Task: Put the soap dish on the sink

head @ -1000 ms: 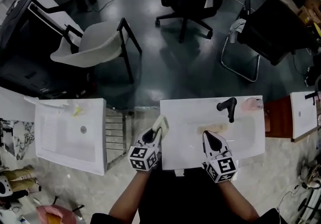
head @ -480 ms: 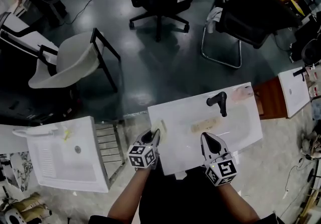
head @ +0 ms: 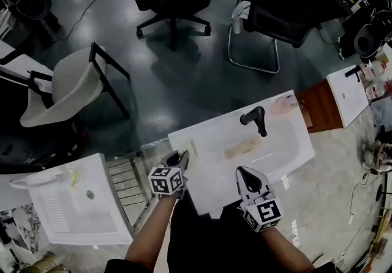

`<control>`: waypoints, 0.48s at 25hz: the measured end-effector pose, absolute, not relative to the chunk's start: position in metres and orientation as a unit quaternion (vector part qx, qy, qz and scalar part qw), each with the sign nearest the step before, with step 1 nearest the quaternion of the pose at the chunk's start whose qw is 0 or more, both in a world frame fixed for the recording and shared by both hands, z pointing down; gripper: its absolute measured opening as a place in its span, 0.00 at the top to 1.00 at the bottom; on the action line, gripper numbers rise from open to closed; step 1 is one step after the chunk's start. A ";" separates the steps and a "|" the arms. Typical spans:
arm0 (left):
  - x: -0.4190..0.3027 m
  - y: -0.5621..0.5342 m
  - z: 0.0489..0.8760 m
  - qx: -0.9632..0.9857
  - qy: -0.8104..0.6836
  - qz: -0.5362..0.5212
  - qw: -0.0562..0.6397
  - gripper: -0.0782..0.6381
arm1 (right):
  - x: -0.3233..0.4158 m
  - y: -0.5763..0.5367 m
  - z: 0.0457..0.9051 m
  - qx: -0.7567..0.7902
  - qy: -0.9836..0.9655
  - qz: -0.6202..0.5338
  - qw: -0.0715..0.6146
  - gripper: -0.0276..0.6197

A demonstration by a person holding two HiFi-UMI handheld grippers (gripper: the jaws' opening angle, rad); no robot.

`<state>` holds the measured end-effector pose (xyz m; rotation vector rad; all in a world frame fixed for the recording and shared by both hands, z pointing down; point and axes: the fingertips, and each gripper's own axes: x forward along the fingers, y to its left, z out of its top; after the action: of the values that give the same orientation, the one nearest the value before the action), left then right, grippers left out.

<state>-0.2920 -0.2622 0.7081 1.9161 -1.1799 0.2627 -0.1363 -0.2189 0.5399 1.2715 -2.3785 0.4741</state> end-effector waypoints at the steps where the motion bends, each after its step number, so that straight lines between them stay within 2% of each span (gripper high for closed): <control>1: -0.292 -0.266 0.709 0.763 -0.472 0.100 0.431 0.79 | -0.137 -0.219 0.540 0.456 -0.850 0.171 0.200 0.96; 5: -0.293 -0.279 0.717 0.743 -0.480 0.076 0.461 0.79 | -0.131 -0.222 0.539 0.465 -0.844 0.175 0.203 0.96; 12: -0.302 -0.293 0.744 0.729 -0.476 0.097 0.481 0.79 | -0.130 -0.230 0.538 0.483 -0.833 0.177 0.202 0.96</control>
<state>-0.3020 -0.2928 0.7444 1.7784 -1.1611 0.2357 -0.1305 -0.2301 0.5380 1.3485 -2.3267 0.4934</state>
